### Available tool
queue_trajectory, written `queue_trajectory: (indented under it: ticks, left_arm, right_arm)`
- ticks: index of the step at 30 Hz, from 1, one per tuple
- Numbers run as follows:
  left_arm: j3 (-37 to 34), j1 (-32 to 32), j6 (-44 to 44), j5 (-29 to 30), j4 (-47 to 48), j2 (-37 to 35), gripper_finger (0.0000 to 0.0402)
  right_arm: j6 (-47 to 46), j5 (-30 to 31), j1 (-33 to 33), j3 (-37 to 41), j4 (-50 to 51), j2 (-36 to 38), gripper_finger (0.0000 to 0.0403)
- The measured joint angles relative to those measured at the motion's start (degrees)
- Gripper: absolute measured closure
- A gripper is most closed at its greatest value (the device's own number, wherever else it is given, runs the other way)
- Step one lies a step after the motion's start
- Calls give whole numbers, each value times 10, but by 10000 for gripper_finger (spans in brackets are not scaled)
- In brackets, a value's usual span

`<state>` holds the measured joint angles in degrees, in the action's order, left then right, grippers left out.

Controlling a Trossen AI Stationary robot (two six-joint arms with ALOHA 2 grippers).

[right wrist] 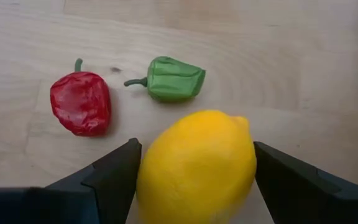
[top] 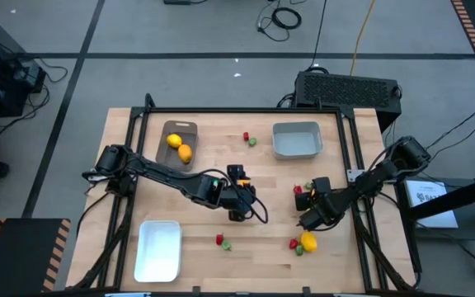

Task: Sort produce into baskets
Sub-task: Put the lemon into the black bin

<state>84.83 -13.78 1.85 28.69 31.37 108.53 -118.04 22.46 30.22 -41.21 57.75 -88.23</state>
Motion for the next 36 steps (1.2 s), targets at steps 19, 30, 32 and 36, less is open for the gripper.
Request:
queue_trajectory:
  ticks: [19, 30, 32, 36]
  left_arm:
    - [0, -10, 10, 47, 100, -74, 56]
    - [-141, 56, -99, 46, 138, -264, 56]
    - [-174, 50, -107, 44, 113, -297, 56]
    - [-223, 37, -119, 26, 56, -345, 56]
  right_arm:
    - [49, 2, 2, 0, -28, -3, 133]
    - [82, 14, 3, -2, -41, -39, 136]
    - [88, 7, 3, -3, -40, -35, 138]
    - [107, -12, 3, -9, -41, -18, 145]
